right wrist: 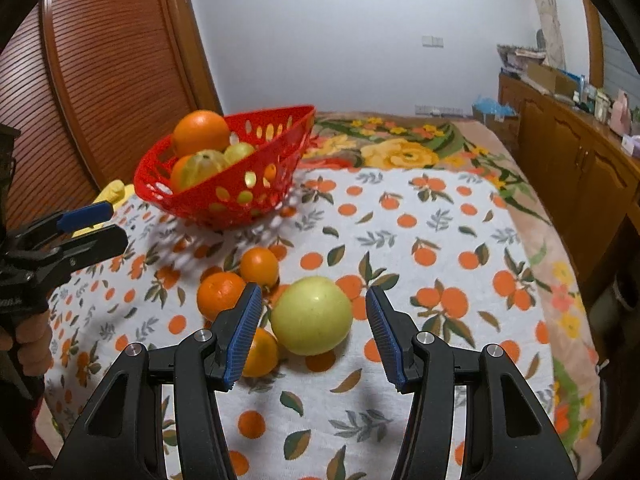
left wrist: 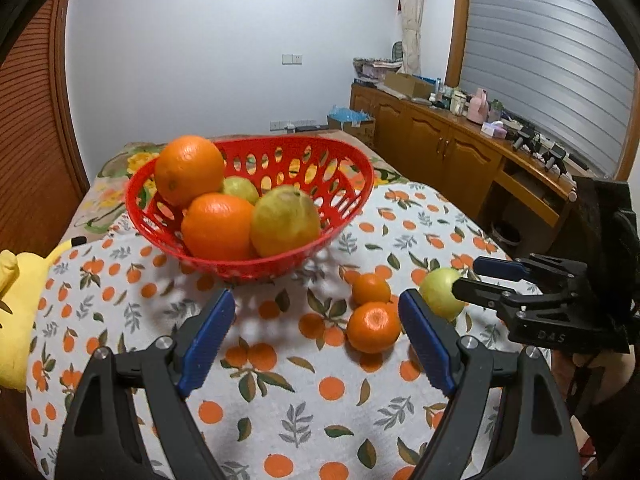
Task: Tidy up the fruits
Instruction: 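Reach the right tool to the pale green pomelo while the left tool reaches a mandarin, then close the right tool on the green pomelo while the left tool grasps the mandarin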
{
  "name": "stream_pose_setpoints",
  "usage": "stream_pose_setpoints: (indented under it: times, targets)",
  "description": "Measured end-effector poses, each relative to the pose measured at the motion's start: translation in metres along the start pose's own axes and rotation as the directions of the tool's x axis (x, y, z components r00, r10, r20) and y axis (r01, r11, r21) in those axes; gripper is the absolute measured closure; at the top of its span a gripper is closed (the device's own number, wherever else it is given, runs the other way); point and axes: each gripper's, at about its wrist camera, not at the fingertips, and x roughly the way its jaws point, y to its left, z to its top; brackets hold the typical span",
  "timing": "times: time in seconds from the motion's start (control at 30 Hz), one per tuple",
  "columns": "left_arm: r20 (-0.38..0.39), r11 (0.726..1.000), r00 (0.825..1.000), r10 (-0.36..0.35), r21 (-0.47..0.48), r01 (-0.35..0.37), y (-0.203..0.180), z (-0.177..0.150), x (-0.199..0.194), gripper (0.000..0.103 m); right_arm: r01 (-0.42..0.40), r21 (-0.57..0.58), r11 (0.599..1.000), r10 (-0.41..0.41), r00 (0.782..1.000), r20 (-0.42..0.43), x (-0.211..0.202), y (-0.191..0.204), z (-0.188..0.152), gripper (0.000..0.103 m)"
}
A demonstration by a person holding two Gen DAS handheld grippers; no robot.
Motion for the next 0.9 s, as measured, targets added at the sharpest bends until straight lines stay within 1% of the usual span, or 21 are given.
stream_pose_setpoints:
  times: [0.3, 0.43, 0.57, 0.73, 0.8, 0.83, 0.9]
  targets:
    - [-0.042, 1.000, 0.999, -0.004, -0.001, 0.004, -0.001, -0.009, 0.014, 0.019, 0.007, 0.001, 1.000, -0.007, 0.999, -0.049, 0.021, 0.000, -0.003, 0.046]
    - [-0.053, 1.000, 0.999, -0.008, -0.001, 0.008, -0.002, -0.012, 0.017, 0.019, -0.007, 0.007, 1.000, 0.008, 0.998, -0.068, 0.028, -0.003, -0.006, 0.046]
    - [-0.071, 1.000, 0.997, -0.006, 0.013, 0.007, -0.004, -0.014, 0.025, 0.019, -0.006, -0.003, 1.000, 0.005, 0.998, -0.063, 0.029, -0.002, -0.007, 0.048]
    - [-0.105, 0.999, 0.994, -0.035, 0.013, 0.037, -0.007, -0.017, 0.037, 0.019, 0.009, -0.026, 1.000, -0.010, 0.999, -0.043, 0.030, 0.002, -0.009, 0.048]
    - [-0.114, 0.998, 0.992, -0.049, 0.025, 0.052, -0.011, -0.018, 0.041, 0.026, 0.010, -0.029, 1.000, -0.011, 0.999, -0.040, 0.029, 0.002, -0.010, 0.048]
    - [-0.119, 0.998, 0.991, -0.054, 0.032, 0.059, -0.013, -0.018, 0.043, 0.027, 0.010, -0.027, 1.000, -0.011, 0.999, -0.042, 0.029, 0.003, -0.010, 0.048]
    - [-0.140, 0.996, 0.988, -0.069, 0.041, 0.075, -0.017, -0.020, 0.048, 0.036, 0.012, -0.028, 1.000, -0.013, 0.999, -0.043, 0.029, 0.003, -0.010, 0.048]
